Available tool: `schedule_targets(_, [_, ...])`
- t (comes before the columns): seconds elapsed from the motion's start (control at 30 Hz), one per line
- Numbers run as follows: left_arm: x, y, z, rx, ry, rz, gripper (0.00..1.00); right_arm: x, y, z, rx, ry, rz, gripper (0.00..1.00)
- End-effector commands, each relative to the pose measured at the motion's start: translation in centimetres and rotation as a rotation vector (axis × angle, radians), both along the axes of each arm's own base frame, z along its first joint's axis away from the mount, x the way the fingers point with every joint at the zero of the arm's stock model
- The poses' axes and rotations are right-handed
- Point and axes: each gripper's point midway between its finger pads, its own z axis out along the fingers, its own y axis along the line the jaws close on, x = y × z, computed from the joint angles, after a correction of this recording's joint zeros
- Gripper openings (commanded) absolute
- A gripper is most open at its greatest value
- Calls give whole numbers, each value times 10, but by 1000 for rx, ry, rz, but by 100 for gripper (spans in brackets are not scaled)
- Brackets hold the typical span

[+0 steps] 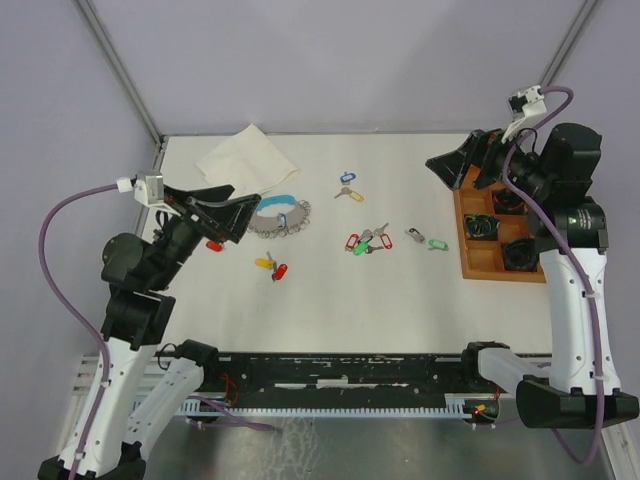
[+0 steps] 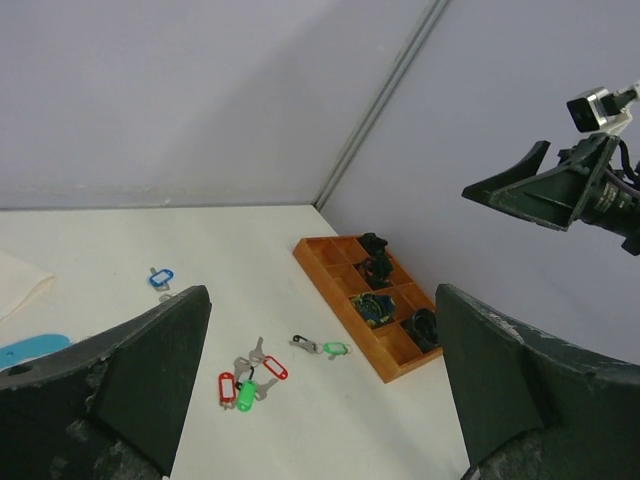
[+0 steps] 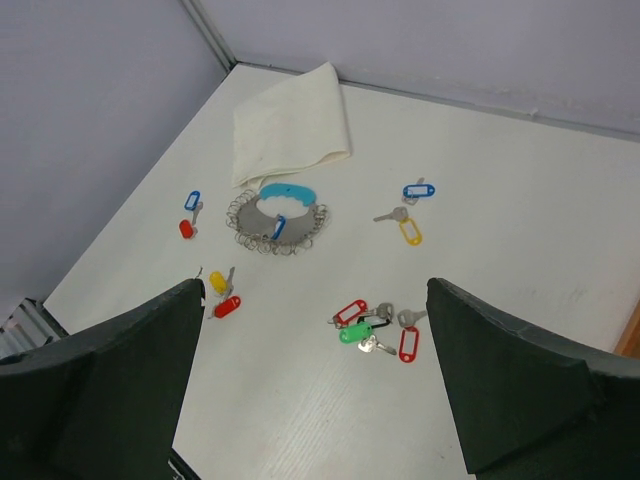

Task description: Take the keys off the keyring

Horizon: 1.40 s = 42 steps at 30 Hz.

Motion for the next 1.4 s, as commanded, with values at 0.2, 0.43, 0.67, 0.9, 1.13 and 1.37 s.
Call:
schedule_targets(0.2, [3,-14,-21,31,-25,-79,99,11,9,-21,108,-3,82,100])
schedule_targets(0.43, [4,-13,-39,34,-11,-73,99,12,7,-29,128,5,110,100])
schedule_targets(0.67, [6,-6,-49,51,-22,-25,99,7,4,-31,138,-16,136,100])
schedule_targets(0.9, [13,-6,-68,92,-7,-18,99,9,0,-36,139,-10,128,100])
schedule_targets(1.13, [17,-9,-78,112,-10,-28,100,12,-4,-41,145,-4,126,100])
schedule_targets(1.37, [14,-9,-84,124,-14,-36,100,14,-4,-46,153,5,133,100])
